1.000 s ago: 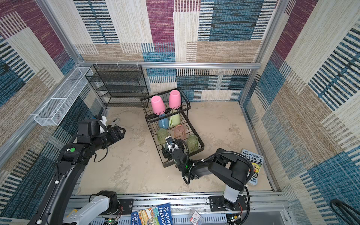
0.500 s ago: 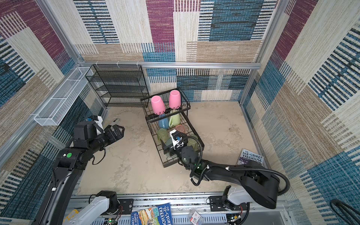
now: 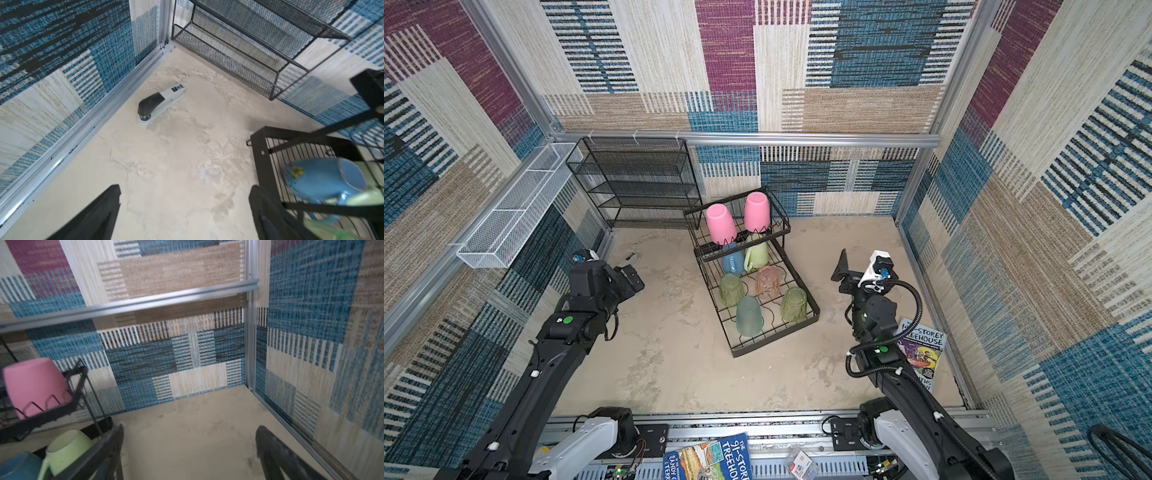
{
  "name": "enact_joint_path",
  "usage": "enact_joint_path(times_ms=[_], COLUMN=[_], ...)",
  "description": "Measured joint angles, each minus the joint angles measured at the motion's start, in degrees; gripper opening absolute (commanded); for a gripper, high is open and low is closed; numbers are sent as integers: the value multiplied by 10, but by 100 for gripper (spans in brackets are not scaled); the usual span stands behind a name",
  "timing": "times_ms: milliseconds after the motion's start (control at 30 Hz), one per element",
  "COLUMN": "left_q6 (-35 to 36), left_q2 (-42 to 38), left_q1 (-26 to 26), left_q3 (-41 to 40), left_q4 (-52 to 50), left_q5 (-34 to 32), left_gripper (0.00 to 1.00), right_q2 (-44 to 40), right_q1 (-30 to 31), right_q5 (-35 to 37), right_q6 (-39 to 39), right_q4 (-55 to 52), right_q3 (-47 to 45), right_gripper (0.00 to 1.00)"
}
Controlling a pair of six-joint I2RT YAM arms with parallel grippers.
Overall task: Load cups into a dish rack
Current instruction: Reset both arms
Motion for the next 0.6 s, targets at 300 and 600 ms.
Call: enact_joint_path(times_ms=[300,600], left_q6=[73,151], left_q2=[81,231], left_q1=[33,68], left_q3=[-125,-168], left_q4=[189,348], left_q5=[-14,59], left_gripper=[100,97], right_q2=[179,314], right_q1=[-76,-85], right_q5=[-39,-61], right_q6=[-6,-31], right_q4=[142,315], right_q3=[-82,-110], right_gripper=[100,100])
